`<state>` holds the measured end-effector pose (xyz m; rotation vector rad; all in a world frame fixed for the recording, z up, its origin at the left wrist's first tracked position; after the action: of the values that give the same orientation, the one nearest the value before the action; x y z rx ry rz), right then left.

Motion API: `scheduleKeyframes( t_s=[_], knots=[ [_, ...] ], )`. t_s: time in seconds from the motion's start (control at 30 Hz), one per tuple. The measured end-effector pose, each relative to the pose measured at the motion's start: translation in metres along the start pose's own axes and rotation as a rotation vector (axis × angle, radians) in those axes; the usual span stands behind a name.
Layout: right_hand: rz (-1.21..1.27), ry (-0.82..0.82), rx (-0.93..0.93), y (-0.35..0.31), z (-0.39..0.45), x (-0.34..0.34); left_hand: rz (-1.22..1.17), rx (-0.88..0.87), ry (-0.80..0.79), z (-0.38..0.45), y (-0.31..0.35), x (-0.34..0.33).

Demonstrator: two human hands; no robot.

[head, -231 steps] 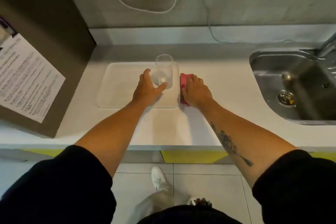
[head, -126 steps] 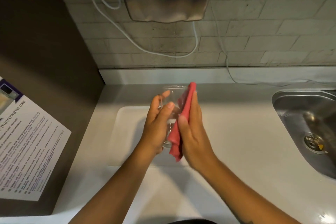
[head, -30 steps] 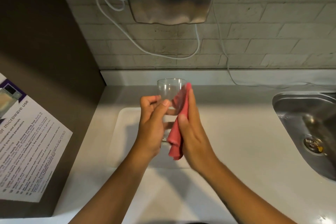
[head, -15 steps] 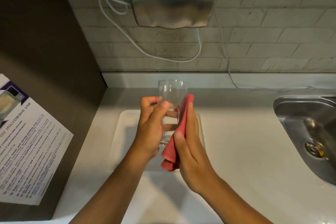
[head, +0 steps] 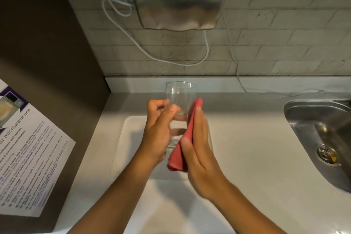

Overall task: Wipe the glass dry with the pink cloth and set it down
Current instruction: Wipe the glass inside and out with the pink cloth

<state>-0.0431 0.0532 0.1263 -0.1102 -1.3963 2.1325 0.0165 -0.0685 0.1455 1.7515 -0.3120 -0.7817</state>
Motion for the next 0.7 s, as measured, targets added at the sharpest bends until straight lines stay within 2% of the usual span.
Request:
scheduleKeyframes(
  t_s=[0.13,0.27,0.37,0.43,0.5,0.6,0.7],
  knots=[
    [0.176,0.107,-0.063,-0.005,0.037,0.023,-0.040,0.039,-0.042,-0.006,-0.009,-0.005],
    [0.259,0.024,-0.031,0.002,0.017,0.015,-0.102,0.066,0.009,0.002,-0.006,0.000],
    [0.319,0.036,-0.071,0.015,0.002,0.013,-0.083,0.093,0.004,0.006,-0.003,0.001],
    [0.285,0.072,-0.101,0.019,0.003,0.015,-0.010,0.097,-0.004,0.004,-0.006,-0.003],
    [0.260,0.095,-0.100,0.020,0.004,0.016,0.164,0.074,0.057,-0.001,-0.009,-0.004],
    [0.230,0.104,-0.116,0.021,0.003,0.015,0.471,-0.040,0.198,-0.011,-0.008,-0.004],
    [0.189,0.084,-0.116,0.020,-0.002,0.013,0.626,-0.142,0.271,-0.022,-0.009,-0.003]
  ],
)
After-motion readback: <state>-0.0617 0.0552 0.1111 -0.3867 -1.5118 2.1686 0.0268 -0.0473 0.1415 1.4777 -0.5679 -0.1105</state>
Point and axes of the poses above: each hand's wrist, its own z-axis towards the middle knuckle, its own x-axis out of the back of the hand, y = z × x, the point moved 2 cm from there along z, towards the middle knuckle, and after that the axes turned 10 degrees about x, right-handed, at the moved point
